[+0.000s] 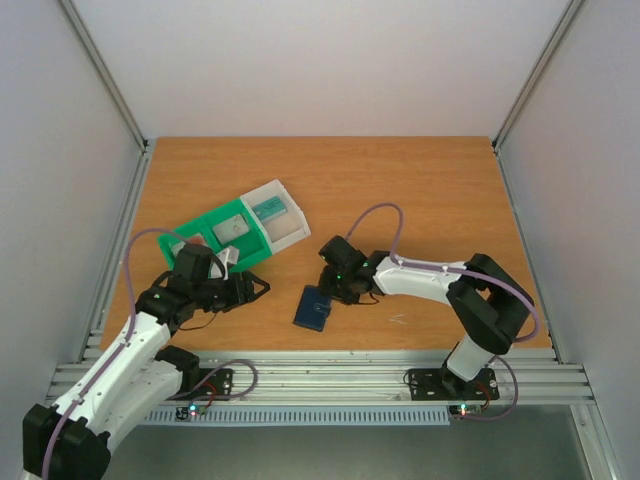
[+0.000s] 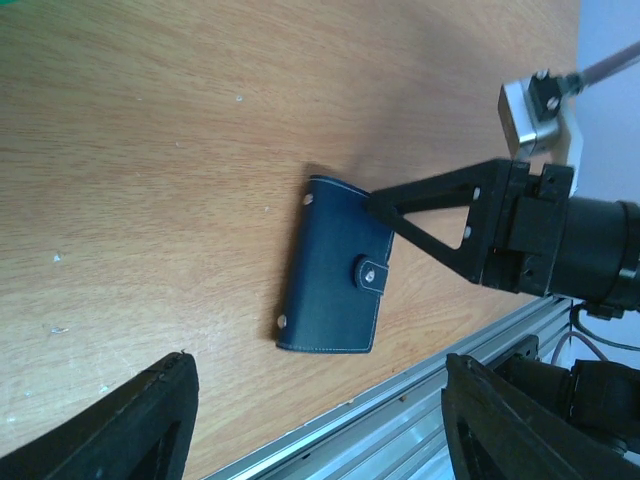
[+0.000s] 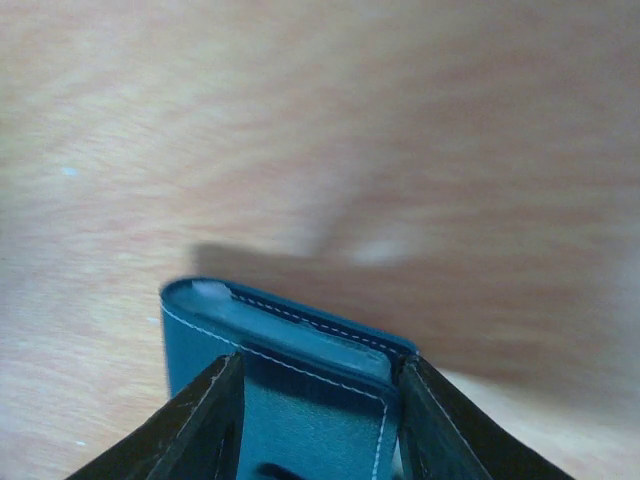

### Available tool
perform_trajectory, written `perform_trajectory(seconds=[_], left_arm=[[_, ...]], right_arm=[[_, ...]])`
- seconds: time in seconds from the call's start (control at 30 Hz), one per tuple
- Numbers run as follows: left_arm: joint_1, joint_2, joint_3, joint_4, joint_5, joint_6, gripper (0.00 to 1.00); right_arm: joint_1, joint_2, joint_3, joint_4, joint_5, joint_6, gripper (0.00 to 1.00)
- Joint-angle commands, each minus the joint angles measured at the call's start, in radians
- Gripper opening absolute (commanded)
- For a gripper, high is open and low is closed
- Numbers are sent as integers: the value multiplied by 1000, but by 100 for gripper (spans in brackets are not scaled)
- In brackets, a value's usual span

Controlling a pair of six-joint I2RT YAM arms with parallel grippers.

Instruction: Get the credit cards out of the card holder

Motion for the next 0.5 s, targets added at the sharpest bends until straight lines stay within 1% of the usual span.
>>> perform_trajectory(seconds=[0.0,0.1,0.2,0.3,0.4,0.47], left_arm=[[-6,5,-10,61,-14,-6,68],[-6,0,-8,57,-13,-6,68],[-6,-10,-5,44,-21,-4,68],[-6,-25,0,26,-29,-6,68],[-6,-53,-5,17,-48,-7,68],[-6,-68,-2,5,-58,-7,69]], right_arm=[[12,59,125,35,-30,-118,42],[12,67,168,-18,-12,-171,42],[23,49,210,-149,41,-213,43],[63,21,237,-259,104,-251,43],[115,12,252,-332,180,-280,42],[140,18,260,-361,201,-285,42]])
